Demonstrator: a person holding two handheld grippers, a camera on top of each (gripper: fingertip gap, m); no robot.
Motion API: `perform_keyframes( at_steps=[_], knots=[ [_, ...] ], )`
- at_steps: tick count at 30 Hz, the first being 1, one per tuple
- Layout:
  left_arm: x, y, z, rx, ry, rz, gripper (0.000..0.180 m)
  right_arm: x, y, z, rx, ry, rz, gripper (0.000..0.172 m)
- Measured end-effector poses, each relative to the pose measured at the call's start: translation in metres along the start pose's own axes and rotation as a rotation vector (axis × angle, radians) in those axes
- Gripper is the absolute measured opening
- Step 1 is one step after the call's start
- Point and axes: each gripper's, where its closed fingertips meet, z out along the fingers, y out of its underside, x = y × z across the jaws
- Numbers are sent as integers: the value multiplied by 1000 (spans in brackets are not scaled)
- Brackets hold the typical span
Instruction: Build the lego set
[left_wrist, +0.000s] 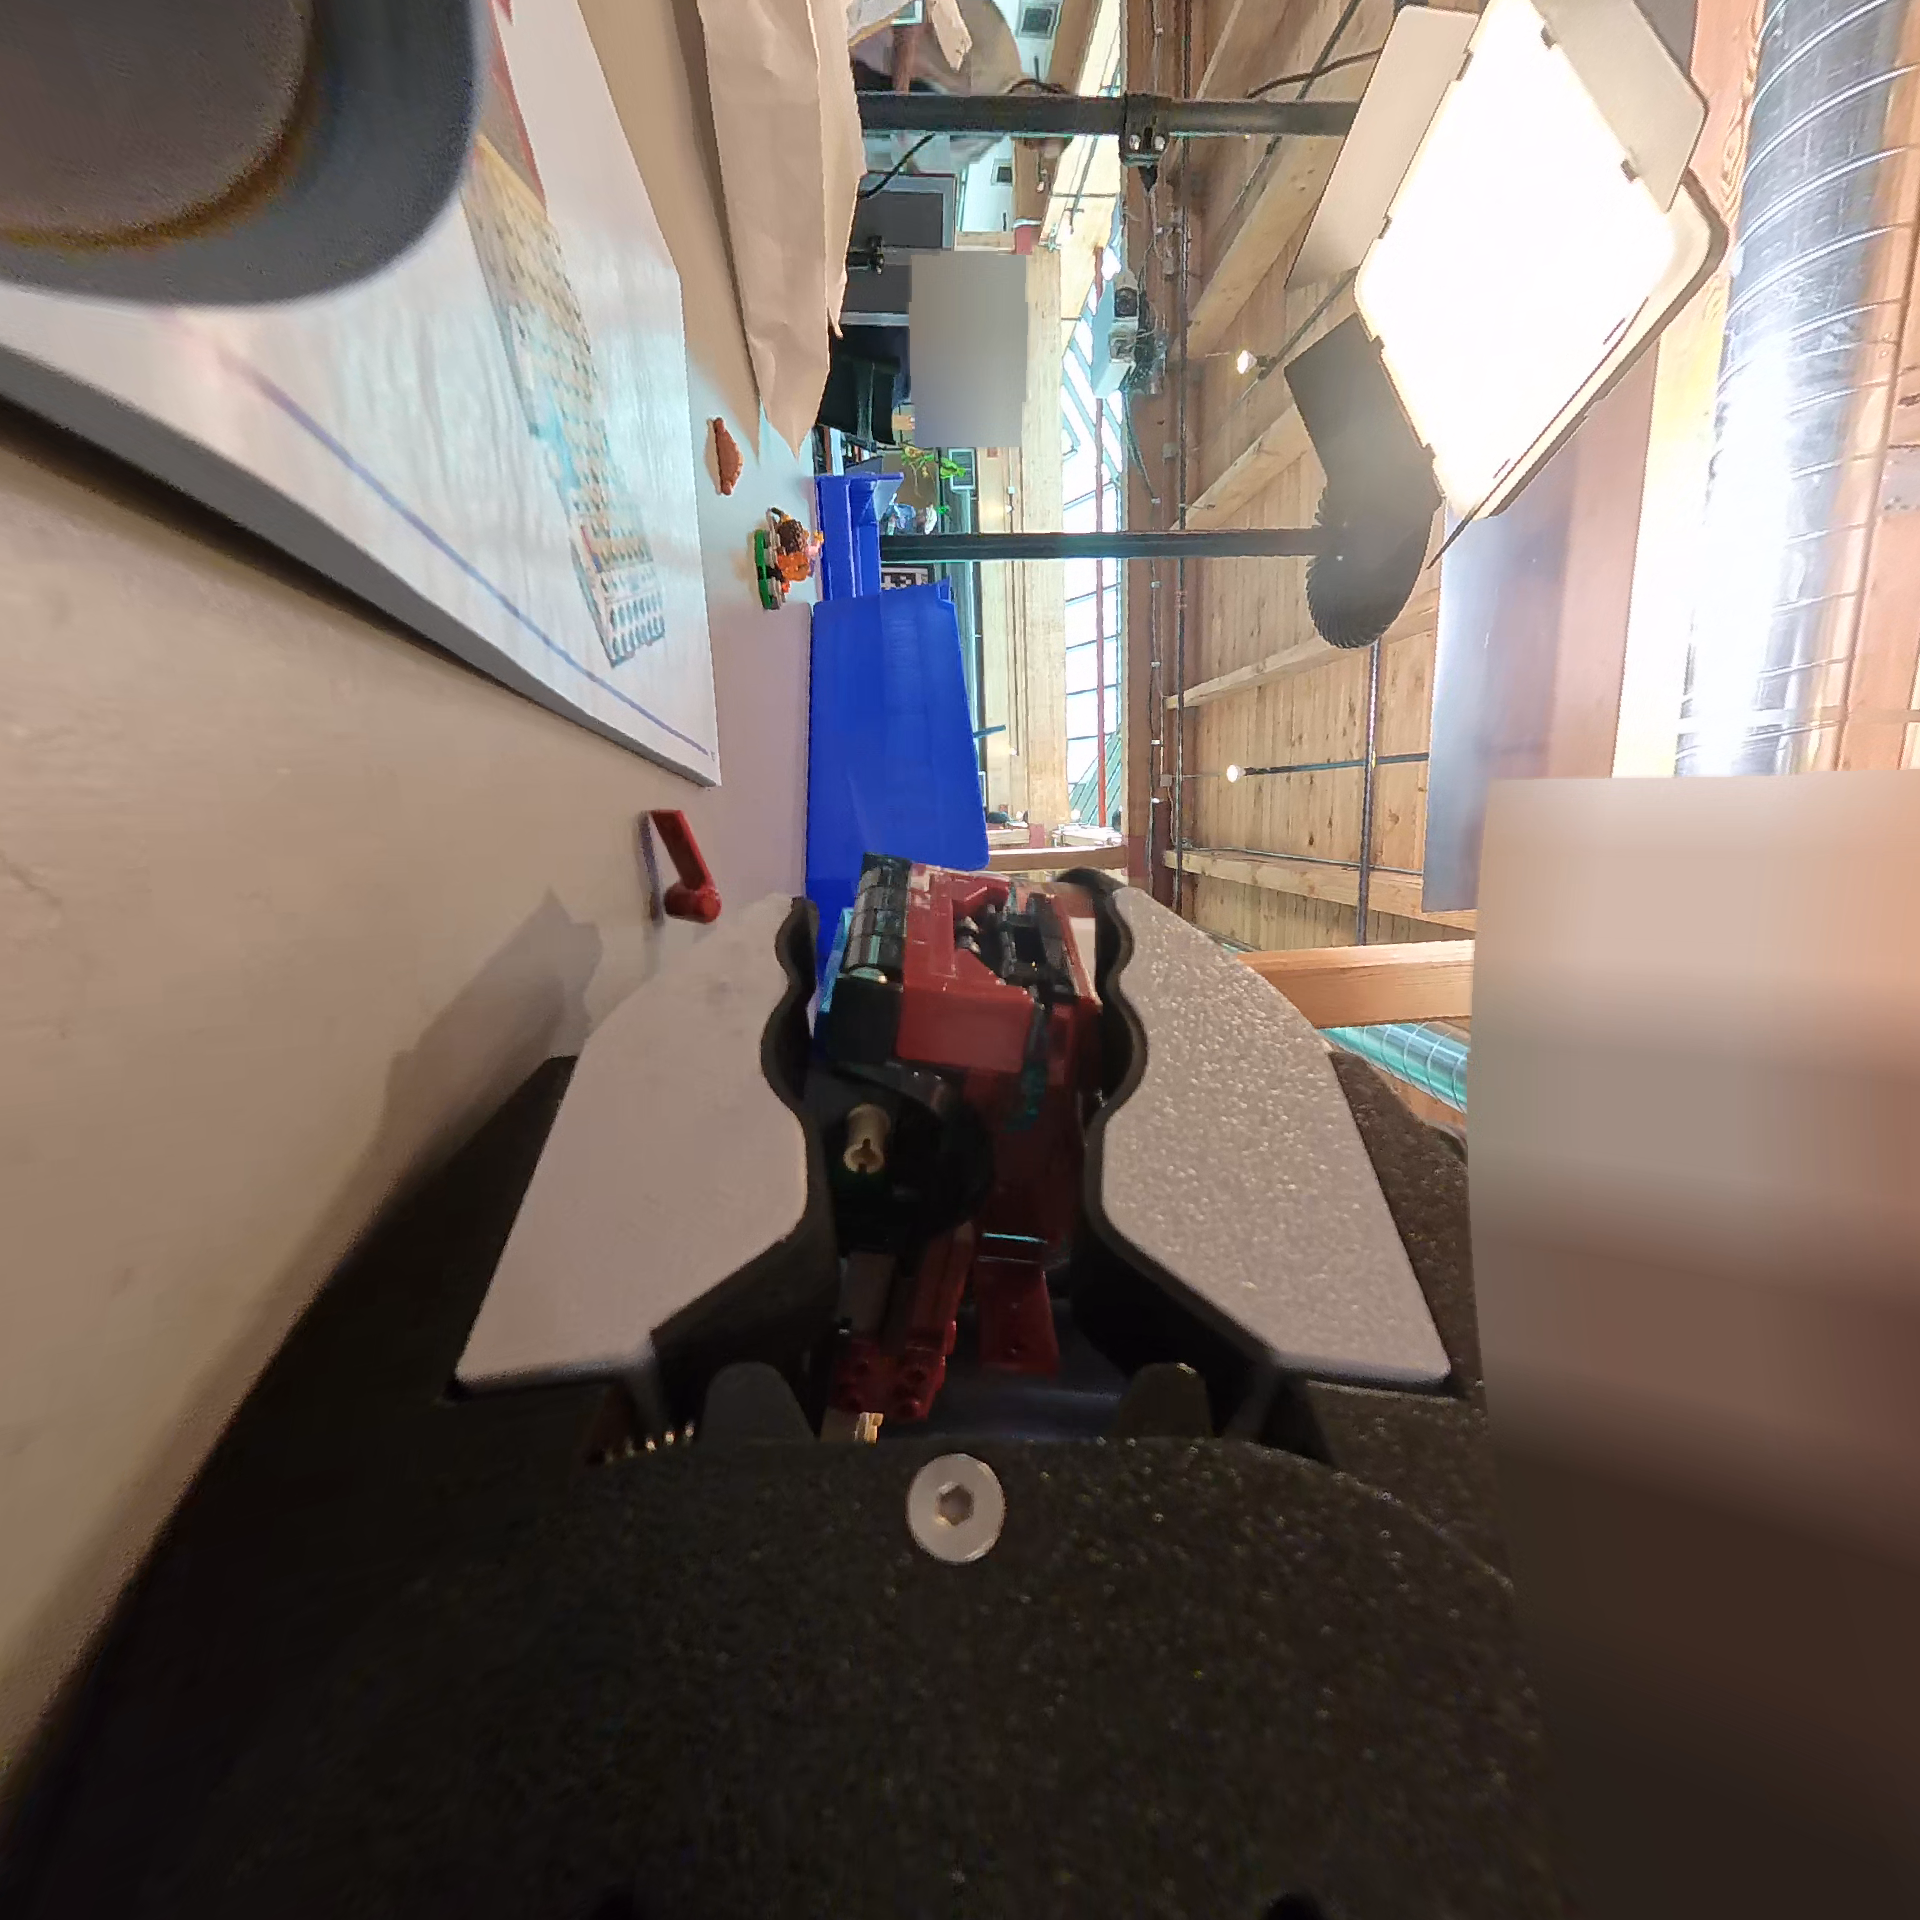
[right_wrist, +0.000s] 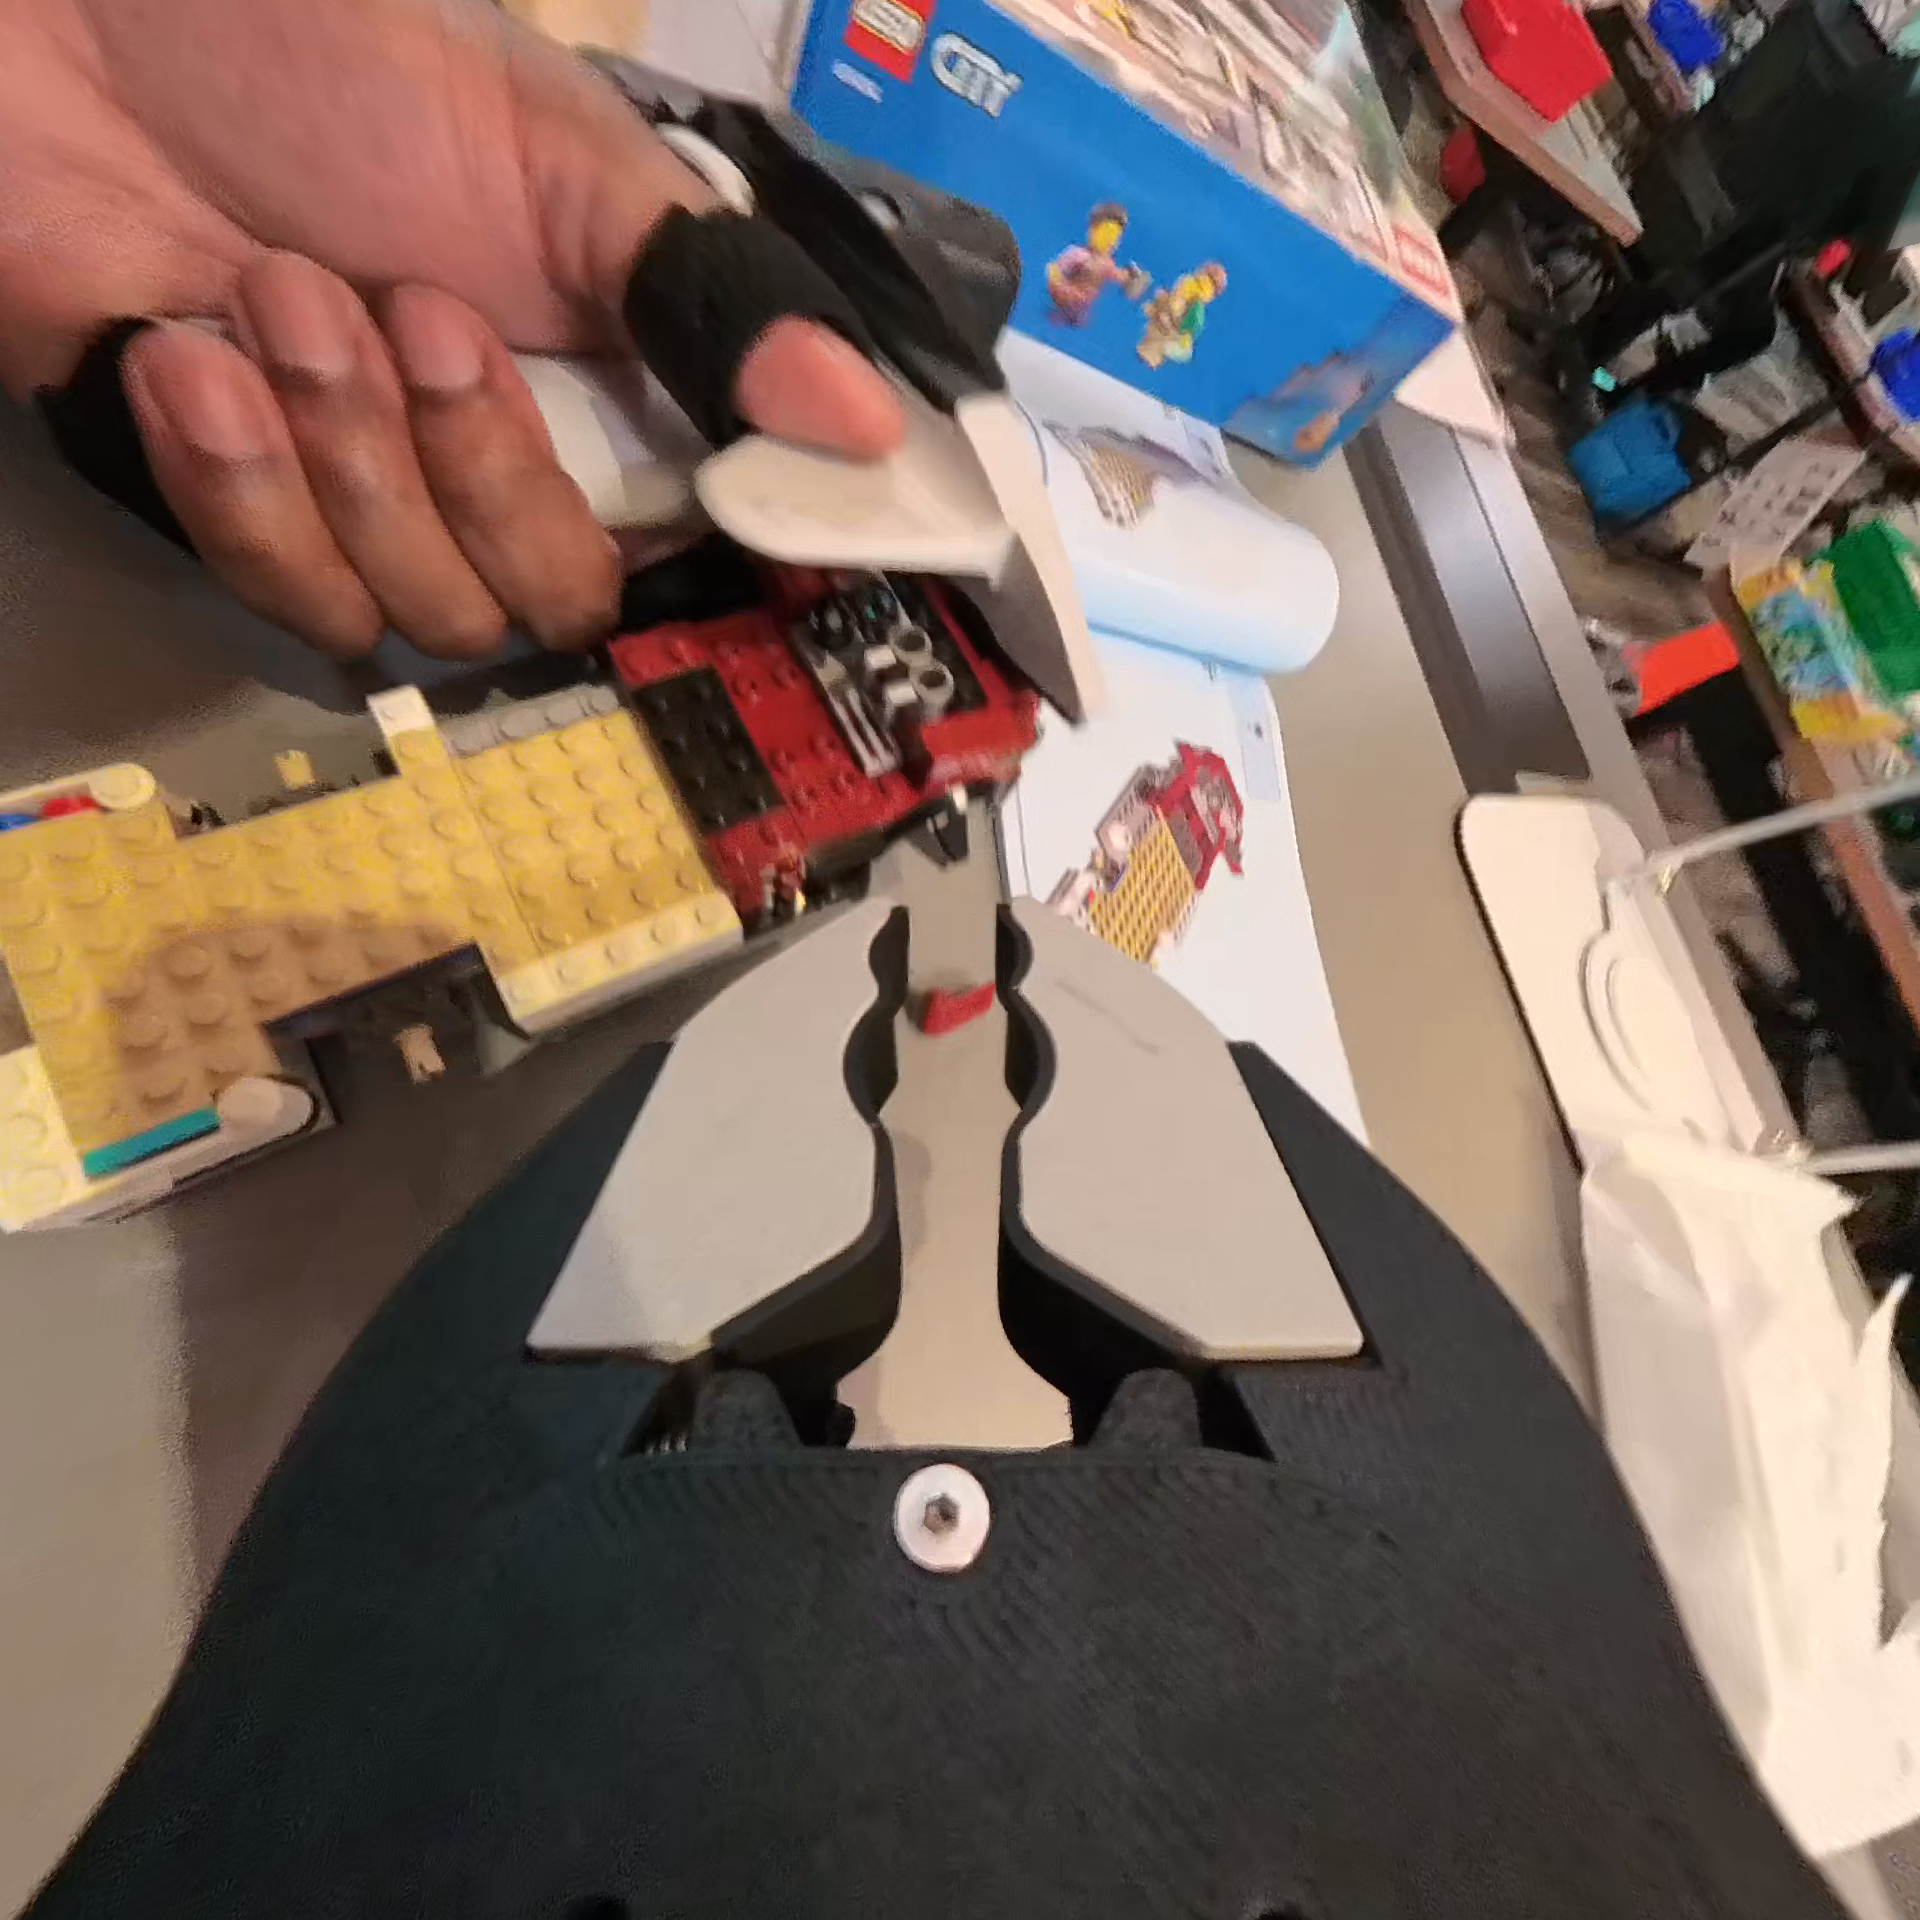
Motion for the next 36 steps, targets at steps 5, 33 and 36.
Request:
perform_keyframes(
  at_steps=[5, 33, 36],
  knots=[
    [2, -3, -2, 9, -8, 23, 52, 4, 41, 2, -75, 1, 193, 17],
    [7, -11, -2, -26, 53, 46, 52, 12, 59, 35, -73, -185, 124, 23],
    [8, -11, -2, -33, 63, 54, 52, 14, 52, 35, -19, -184, 81, 26]
  ],
)
